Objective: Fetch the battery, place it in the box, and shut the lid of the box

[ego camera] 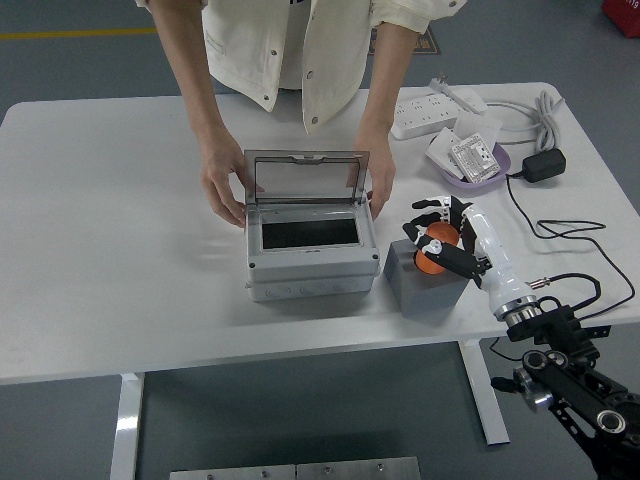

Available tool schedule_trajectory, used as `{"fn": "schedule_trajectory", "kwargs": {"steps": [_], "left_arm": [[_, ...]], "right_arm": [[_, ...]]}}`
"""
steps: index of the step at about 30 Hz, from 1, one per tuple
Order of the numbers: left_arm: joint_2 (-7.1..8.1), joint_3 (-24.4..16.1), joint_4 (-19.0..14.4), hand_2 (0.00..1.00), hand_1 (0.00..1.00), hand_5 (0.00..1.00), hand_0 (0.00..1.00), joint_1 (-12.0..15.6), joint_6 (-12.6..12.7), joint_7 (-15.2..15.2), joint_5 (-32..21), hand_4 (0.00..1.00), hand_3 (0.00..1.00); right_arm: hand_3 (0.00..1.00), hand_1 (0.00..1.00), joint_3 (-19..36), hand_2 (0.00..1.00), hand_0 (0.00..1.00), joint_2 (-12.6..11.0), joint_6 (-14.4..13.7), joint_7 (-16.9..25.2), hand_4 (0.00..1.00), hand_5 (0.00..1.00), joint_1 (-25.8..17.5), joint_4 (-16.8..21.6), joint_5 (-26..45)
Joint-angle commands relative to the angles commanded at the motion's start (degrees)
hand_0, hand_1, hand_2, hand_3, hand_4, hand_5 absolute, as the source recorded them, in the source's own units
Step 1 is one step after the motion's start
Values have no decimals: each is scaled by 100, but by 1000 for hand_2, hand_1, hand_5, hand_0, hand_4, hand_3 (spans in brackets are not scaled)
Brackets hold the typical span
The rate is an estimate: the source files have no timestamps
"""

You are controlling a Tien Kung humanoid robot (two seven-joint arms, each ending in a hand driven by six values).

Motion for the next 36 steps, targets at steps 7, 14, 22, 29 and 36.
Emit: {"fn": "schedule_trajectory", "kwargs": {"steps": [7, 14, 22, 29, 36], "left_arm": [[-9, -16, 0, 570, 743, 2, 592, -11, -6, 1, 20, 131, 521], [-15, -69, 0, 571, 743, 2, 591, -11, -18, -2, 71, 134, 522], [-14, -73, 0, 572, 746, 2, 588, -13, -19, -10, 76, 135, 522], [-9, -79, 0, 573, 746, 2, 587, -14, -20, -19, 96, 135, 521], [-10, -93, 0, 574, 748, 2, 579, -3, -20, -20, 116, 133, 522]], "right_arm": [[608, 550, -36, 482, 600, 22, 27, -36, 855, 323, 25, -69, -35], [620, 560, 28, 482, 600, 37, 70, -86, 854, 321, 34, -58, -120], [740, 607, 1, 591, 618, 40, 65, -104, 853, 311, 25, -82, -122], [741, 604, -51, 596, 613, 43, 57, -125, 853, 313, 21, -125, -106], [740, 596, -97, 618, 600, 52, 35, -131, 852, 313, 18, -179, -69]]}}
